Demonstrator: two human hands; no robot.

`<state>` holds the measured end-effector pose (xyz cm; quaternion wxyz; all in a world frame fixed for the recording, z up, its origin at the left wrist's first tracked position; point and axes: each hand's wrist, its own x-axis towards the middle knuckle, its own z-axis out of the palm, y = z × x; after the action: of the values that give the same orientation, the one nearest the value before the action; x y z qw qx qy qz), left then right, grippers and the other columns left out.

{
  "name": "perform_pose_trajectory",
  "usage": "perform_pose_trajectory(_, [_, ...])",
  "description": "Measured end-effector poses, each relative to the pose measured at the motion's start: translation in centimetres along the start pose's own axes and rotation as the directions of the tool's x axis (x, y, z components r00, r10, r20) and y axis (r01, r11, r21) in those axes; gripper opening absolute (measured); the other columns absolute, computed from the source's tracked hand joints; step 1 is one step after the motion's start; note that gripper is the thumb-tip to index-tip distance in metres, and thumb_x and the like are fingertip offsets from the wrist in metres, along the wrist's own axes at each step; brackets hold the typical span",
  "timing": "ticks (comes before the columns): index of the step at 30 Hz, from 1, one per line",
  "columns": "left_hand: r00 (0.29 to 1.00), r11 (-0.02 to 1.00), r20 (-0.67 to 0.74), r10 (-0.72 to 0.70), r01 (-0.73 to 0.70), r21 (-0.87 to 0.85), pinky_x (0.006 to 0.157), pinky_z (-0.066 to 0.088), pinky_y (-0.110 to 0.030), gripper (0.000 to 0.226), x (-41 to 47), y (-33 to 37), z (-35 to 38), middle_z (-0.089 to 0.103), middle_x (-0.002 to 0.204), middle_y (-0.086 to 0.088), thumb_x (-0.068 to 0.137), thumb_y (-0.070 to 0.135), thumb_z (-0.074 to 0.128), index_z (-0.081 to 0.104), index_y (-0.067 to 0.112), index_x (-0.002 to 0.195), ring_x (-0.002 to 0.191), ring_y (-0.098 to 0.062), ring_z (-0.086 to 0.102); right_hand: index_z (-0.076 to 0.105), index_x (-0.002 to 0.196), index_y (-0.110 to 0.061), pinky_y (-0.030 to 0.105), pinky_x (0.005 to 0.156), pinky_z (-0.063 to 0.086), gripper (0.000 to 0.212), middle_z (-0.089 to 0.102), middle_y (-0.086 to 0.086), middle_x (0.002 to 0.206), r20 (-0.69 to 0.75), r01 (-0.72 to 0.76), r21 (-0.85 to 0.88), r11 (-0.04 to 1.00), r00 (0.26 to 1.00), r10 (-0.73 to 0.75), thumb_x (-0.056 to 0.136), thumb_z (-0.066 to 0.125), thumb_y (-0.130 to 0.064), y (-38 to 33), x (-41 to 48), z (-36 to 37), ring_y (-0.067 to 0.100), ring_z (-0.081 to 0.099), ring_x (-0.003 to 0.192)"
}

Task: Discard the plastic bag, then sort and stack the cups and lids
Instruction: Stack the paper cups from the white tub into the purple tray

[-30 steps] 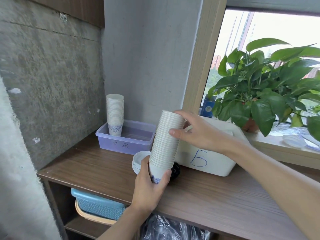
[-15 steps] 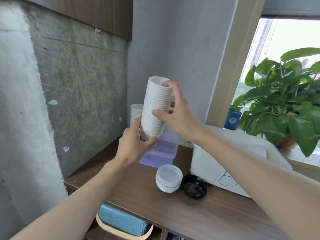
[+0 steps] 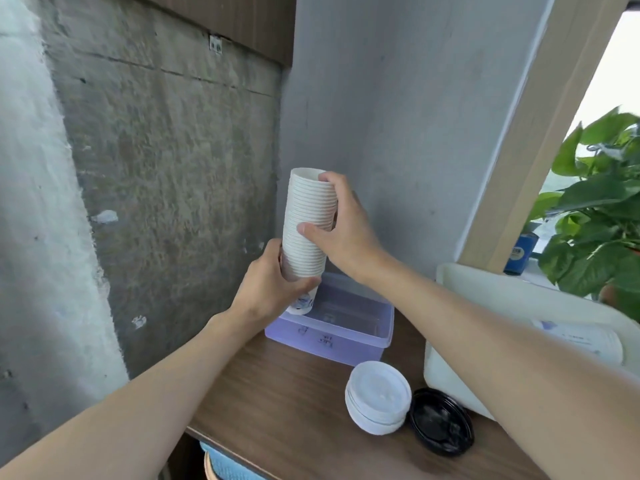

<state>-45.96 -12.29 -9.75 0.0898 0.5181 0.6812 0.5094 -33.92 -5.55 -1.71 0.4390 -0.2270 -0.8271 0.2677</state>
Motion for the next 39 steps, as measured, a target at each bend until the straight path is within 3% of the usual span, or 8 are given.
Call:
perform_pose_trajectory(8, [0.995, 0.991, 0.054, -0.083, 0.076, 0.114, 0.074, 0.057, -0.038, 0.062, 0.5, -1.8, 0.2, 0.064, 0.097, 0.006, 0.07, 0.048, 0.081, 0.046, 0.02, 0.114, 0.087, -0.013, 0.065, 0.035, 0.137, -0.025, 0.031, 0.097, 0.039, 0.067, 0.045, 0.009, 0.129, 0.118, -0.076, -0.043, 0.996, 0.99, 0.081, 0.081, 0.071, -0.018, 2.3, -0.6, 1.8, 0.02, 0.046, 0.115])
perform_pose_trajectory(16, [0.996, 0.992, 0.023, -0.089, 0.086, 0.088, 0.063, 0.045, -0.026, 0.061, 0.1, -2.2, 0.3, 0.06, 0.093, 0.01, 0.073, 0.044, 0.081, 0.046, 0.021, 0.116, 0.082, -0.011, 0.059, 0.029, 0.141, -0.029, 0.038, 0.1, 0.041, 0.073, 0.045, 0.008, 0.133, 0.169, -0.108, -0.102, 0.989, 0.978, 0.124, 0.082, 0.069, -0.016, 3.6, -2.1, 2.7, 0.023, 0.046, 0.117])
perform_pose_trajectory(19, [0.997, 0.994, 0.019, -0.073, 0.071, 0.082, 0.071, 0.05, -0.028, 0.067, -0.2, -2.1, 0.2, 0.062, 0.106, 0.004, 0.074, 0.04, 0.081, 0.044, 0.018, 0.126, 0.094, -0.014, 0.061, 0.024, 0.142, -0.032, 0.044, 0.1, 0.043, 0.077, 0.046, 0.007, 0.134, 0.175, -0.119, -0.108, 0.987, 0.975, 0.136, 0.081, 0.07, -0.018, 3.3, -2.1, 2.3, 0.025, 0.049, 0.117])
perform_pose_trajectory(22, [0.999, 0.996, 0.016, -0.046, 0.045, 0.071, 0.088, 0.053, -0.039, 0.076, -0.7, -1.6, 0.0, 0.057, 0.122, -0.001, 0.073, 0.037, 0.083, 0.04, 0.018, 0.132, 0.108, -0.019, 0.059, 0.023, 0.141, -0.032, 0.044, 0.099, 0.044, 0.075, 0.046, 0.004, 0.135, 0.194, -0.122, -0.102, 0.987, 0.971, 0.14, 0.082, 0.069, -0.021, 2.9, -2.6, 1.0, 0.024, 0.053, 0.115])
perform_pose_trajectory(24, [0.999, 0.998, -0.031, -0.027, 0.029, 0.062, 0.092, 0.052, -0.044, 0.078, -1.4, -1.2, -0.3, 0.053, 0.126, -0.001, 0.07, 0.037, 0.084, 0.038, 0.021, 0.132, 0.11, -0.019, 0.058, 0.022, 0.143, -0.031, 0.039, 0.096, 0.048, 0.074, 0.043, 0.003, 0.136, 0.194, -0.143, -0.097, 0.985, 0.968, 0.16, 0.085, 0.067, -0.022, 2.6, -3.4, -0.4, 0.021, 0.055, 0.111])
perform_pose_trajectory(28, [0.981, 0.995, -0.19, 0.041, -0.022, 0.101, 0.086, 0.05, -0.039, 0.06, -3.6, 0.9, -0.4, 0.049, 0.11, -0.001, 0.077, 0.026, 0.081, 0.044, 0.017, 0.123, 0.097, -0.018, 0.052, 0.024, 0.144, -0.027, 0.031, 0.085, 0.05, 0.068, 0.045, 0.004, 0.13, 0.17, -0.187, -0.137, 0.973, 0.963, 0.209, 0.089, 0.063, -0.025, 1.9, -5.6, -3.9, 0.018, 0.062, 0.092])
perform_pose_trajectory(33, [0.977, 0.973, 0.001, 0.215, -0.214, 0.085, 0.07, 0.043, -0.015, 0.035, -6.1, 6.4, 3.0, 0.056, 0.092, 0.003, 0.084, 0.023, 0.074, 0.054, 0.02, 0.111, 0.083, -0.012, 0.054, 0.036, 0.137, -0.022, 0.029, 0.074, 0.05, 0.053, 0.052, -0.001, 0.11, 0.097, -0.227, -0.15, 0.962, 0.965, 0.243, 0.09, 0.062, -0.025, 2.5, -9.2, -10.1, 0.02, 0.062, 0.086])
perform_pose_trajectory(39, [0.913, 0.929, 0.194, 0.36, -0.369, 0.013, 0.074, 0.046, -0.021, 0.021, -6.3, 13.1, 10.1, 0.063, 0.091, 0.006, 0.085, 0.029, 0.07, 0.061, 0.019, 0.101, 0.087, -0.012, 0.058, 0.05, 0.12, -0.022, 0.017, 0.054, 0.041, 0.034, 0.059, -0.001, 0.099, -0.02, -0.406, -0.27, 0.873, 0.909, 0.416, 0.089, 0.063, -0.021, 6.0, -13.5, -20.5, 0.013, 0.058, 0.082])
